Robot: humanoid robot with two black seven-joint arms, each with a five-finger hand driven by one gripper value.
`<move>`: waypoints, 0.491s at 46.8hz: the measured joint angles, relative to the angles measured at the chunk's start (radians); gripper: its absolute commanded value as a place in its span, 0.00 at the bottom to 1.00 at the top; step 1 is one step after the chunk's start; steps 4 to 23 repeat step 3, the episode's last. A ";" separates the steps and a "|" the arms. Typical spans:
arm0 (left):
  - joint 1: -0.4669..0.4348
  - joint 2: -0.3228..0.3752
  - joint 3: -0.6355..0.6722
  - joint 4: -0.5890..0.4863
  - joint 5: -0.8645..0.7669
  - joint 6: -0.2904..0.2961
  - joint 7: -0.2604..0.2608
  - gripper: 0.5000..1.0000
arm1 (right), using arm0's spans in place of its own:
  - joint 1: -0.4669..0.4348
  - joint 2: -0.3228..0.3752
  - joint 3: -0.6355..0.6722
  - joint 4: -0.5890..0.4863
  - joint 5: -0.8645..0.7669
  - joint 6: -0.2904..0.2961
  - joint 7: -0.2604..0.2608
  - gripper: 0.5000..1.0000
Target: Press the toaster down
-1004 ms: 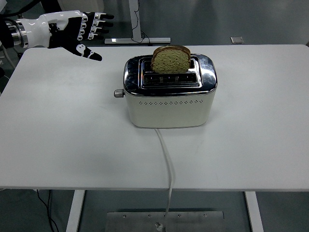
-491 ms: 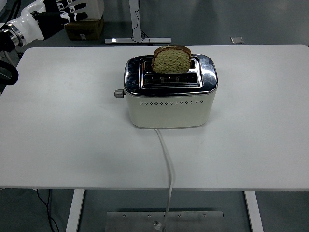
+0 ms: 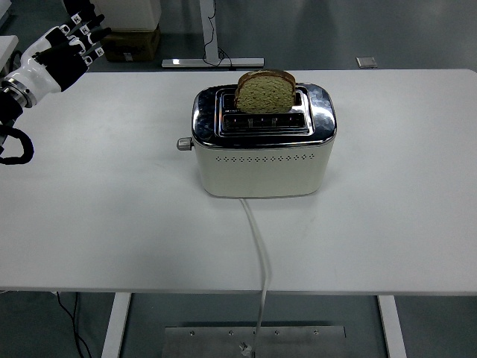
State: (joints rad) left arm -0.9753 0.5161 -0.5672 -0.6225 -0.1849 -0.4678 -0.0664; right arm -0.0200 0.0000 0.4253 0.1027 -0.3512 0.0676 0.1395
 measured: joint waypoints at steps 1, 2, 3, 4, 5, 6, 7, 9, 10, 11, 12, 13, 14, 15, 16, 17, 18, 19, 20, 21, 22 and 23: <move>0.005 -0.003 -0.001 0.000 -0.002 0.000 0.000 1.00 | 0.000 0.000 0.000 0.000 0.000 0.000 0.000 1.00; 0.010 -0.007 -0.002 0.000 -0.002 0.000 0.000 1.00 | 0.000 0.000 0.000 0.000 0.000 0.000 0.000 1.00; 0.015 -0.010 -0.002 0.000 -0.002 0.000 0.000 1.00 | 0.000 0.000 0.000 0.000 0.000 0.000 0.000 1.00; 0.015 -0.010 -0.002 0.000 -0.002 0.000 0.000 1.00 | 0.000 0.000 0.000 0.000 0.000 0.000 0.000 1.00; 0.015 -0.010 -0.002 0.000 -0.002 0.000 0.000 1.00 | 0.000 0.000 0.000 0.000 0.000 0.000 0.000 1.00; 0.015 -0.010 -0.002 0.000 -0.002 0.000 0.000 1.00 | 0.000 0.000 0.000 0.000 0.000 0.000 0.000 1.00; 0.015 -0.010 -0.002 0.000 -0.002 0.000 0.000 1.00 | 0.000 0.000 0.000 0.000 0.000 0.000 0.000 1.00; 0.015 -0.010 -0.002 0.000 -0.002 0.000 0.000 1.00 | 0.000 0.000 0.000 0.000 0.000 0.000 0.000 1.00; 0.015 -0.010 -0.002 0.000 -0.002 0.000 0.000 1.00 | 0.000 0.000 0.000 0.000 0.000 0.000 0.000 1.00; 0.015 -0.010 -0.002 0.000 -0.002 0.000 0.000 1.00 | 0.000 0.000 0.000 0.000 0.000 0.000 0.000 1.00; 0.015 -0.010 -0.002 0.000 -0.002 0.000 0.000 1.00 | 0.000 0.000 0.000 0.000 0.000 0.000 0.000 1.00; 0.015 -0.010 -0.002 0.000 -0.002 0.000 0.000 1.00 | 0.000 0.000 0.000 0.000 0.000 0.000 0.000 1.00; 0.015 -0.010 -0.002 0.000 -0.002 0.000 0.000 1.00 | 0.000 0.000 0.000 0.000 0.000 0.000 0.000 1.00; 0.015 -0.010 -0.002 0.000 -0.002 0.000 0.000 1.00 | 0.000 0.000 0.000 0.000 0.000 0.000 0.000 1.00; 0.015 -0.010 -0.002 0.000 -0.002 0.000 0.000 1.00 | 0.000 0.000 0.000 0.000 0.000 0.000 0.000 1.00; 0.015 -0.010 -0.002 0.000 -0.002 0.000 0.000 1.00 | 0.000 0.000 0.000 0.000 0.000 0.000 0.000 1.00; 0.015 -0.010 -0.002 0.000 -0.002 0.000 0.000 1.00 | 0.000 0.000 0.000 0.000 0.000 0.000 0.000 1.00; 0.015 -0.010 -0.002 0.000 -0.002 0.000 0.000 1.00 | 0.000 0.000 0.000 0.000 0.000 0.000 0.000 1.00; 0.015 -0.010 -0.002 0.000 -0.002 0.000 0.000 1.00 | 0.000 0.000 0.000 0.000 0.000 0.000 0.000 1.00; 0.015 -0.010 -0.002 0.000 -0.002 0.000 0.000 1.00 | 0.000 0.000 0.000 0.000 0.000 0.000 0.000 1.00; 0.015 -0.010 -0.002 0.000 -0.002 0.000 0.000 1.00 | 0.000 0.000 0.000 0.000 0.000 0.000 0.000 1.00; 0.015 -0.010 -0.002 0.000 -0.002 0.000 0.000 1.00 | 0.000 0.000 0.000 0.000 0.000 0.000 0.000 1.00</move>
